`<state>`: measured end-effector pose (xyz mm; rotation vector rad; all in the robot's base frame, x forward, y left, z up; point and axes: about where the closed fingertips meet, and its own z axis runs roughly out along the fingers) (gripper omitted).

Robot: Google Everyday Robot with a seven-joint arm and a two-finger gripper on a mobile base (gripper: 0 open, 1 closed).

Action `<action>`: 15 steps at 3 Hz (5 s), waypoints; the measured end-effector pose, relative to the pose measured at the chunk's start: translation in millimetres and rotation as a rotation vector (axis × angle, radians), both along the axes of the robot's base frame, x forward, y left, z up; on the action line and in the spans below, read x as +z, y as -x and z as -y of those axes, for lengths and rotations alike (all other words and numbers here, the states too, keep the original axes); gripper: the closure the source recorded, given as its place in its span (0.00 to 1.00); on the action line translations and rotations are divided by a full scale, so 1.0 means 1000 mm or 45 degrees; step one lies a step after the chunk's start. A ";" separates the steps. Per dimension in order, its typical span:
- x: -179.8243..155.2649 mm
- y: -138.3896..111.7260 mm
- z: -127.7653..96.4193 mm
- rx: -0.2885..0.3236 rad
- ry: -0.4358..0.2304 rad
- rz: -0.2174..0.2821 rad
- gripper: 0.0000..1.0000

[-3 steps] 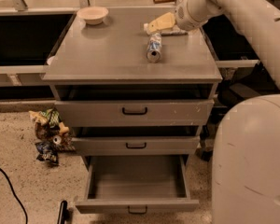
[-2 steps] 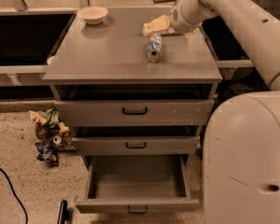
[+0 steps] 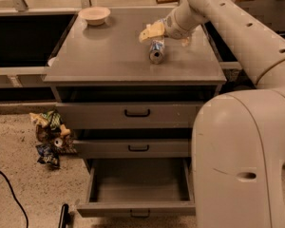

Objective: Place redbull can into bottom drawer

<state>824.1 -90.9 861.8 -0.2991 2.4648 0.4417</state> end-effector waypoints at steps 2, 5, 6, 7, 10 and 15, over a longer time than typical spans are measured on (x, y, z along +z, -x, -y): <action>-0.020 -0.006 -0.009 -0.007 0.026 -0.069 0.18; -0.028 -0.007 -0.011 -0.012 0.043 -0.108 0.87; -0.026 -0.007 -0.011 -0.012 0.042 -0.108 1.00; 0.000 0.005 -0.003 -0.013 -0.006 -0.019 1.00; 0.085 0.114 -0.008 0.156 -0.254 0.229 1.00; 0.046 0.274 -0.114 0.731 -0.114 0.115 1.00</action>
Offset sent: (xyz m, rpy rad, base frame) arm 0.0107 0.0069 -0.0204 -0.0340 0.0729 -0.0138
